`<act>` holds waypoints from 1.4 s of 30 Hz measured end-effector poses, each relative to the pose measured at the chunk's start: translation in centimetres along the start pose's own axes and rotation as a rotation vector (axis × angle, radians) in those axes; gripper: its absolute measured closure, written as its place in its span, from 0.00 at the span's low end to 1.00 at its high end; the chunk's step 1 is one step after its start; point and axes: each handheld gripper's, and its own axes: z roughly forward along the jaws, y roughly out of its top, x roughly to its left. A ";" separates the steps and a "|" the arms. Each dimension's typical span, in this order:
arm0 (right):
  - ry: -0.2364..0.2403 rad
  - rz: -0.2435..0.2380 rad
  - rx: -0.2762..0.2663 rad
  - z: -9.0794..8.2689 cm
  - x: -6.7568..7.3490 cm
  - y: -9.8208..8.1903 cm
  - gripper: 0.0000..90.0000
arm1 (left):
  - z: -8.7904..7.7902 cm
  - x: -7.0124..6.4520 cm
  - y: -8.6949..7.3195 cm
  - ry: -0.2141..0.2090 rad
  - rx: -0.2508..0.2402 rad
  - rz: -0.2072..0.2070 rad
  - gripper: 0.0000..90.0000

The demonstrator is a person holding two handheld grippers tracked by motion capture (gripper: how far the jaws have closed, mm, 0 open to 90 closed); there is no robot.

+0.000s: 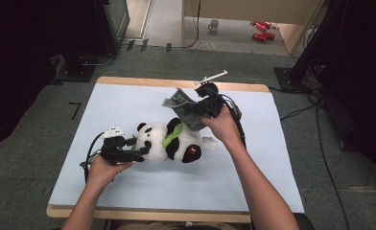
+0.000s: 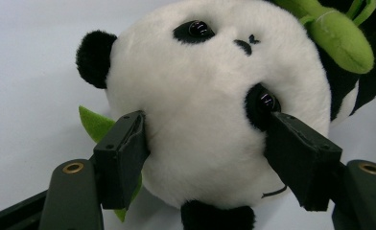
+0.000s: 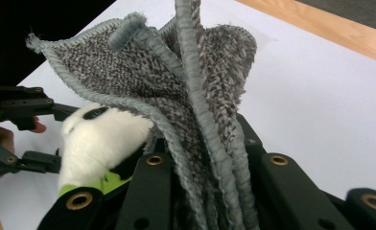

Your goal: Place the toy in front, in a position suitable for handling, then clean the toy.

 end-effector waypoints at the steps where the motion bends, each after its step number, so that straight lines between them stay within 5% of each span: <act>1: 0.005 -0.006 0.002 0.3 0.4 0.2 0.83 | 0.0 0.0 0.0 0.000 0.001 0.000 0.35; 18: 0.088 -0.081 0.036 5.5 4.9 3.2 0.83 | -0.2 -0.2 -0.1 0.008 0.013 0.011 0.35; 32: 0.118 -0.086 0.144 11.0 8.0 3.2 0.83 | -0.3 -1.1 0.5 0.055 0.037 0.020 0.53; 42: 0.054 -0.091 0.159 11.5 5.9 1.8 0.84 | -0.2 -0.5 0.4 0.030 0.030 0.003 0.55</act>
